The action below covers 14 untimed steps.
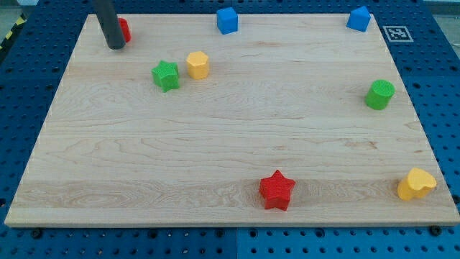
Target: Push the blue cube to the yellow hexagon
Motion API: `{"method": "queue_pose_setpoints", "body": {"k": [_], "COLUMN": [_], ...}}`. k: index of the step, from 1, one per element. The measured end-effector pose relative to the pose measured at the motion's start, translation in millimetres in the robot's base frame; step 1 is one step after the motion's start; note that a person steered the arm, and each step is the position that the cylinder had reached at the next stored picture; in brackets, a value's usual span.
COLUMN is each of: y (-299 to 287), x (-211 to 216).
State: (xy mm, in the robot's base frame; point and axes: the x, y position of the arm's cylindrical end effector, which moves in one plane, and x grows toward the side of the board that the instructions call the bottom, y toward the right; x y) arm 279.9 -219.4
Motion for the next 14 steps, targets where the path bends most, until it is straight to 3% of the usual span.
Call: {"method": "queue_pose_setpoints", "body": {"k": [2, 3, 5, 8, 10, 11, 12, 13, 14], "y": [0.0, 2.9, 82.3, 87.0, 107.0, 128.1, 171.6, 262.4, 269.1], "x": [-23.3, -17.3, 2.5, 1.9, -59.8, -88.4, -86.4, -86.3, -86.4]}}
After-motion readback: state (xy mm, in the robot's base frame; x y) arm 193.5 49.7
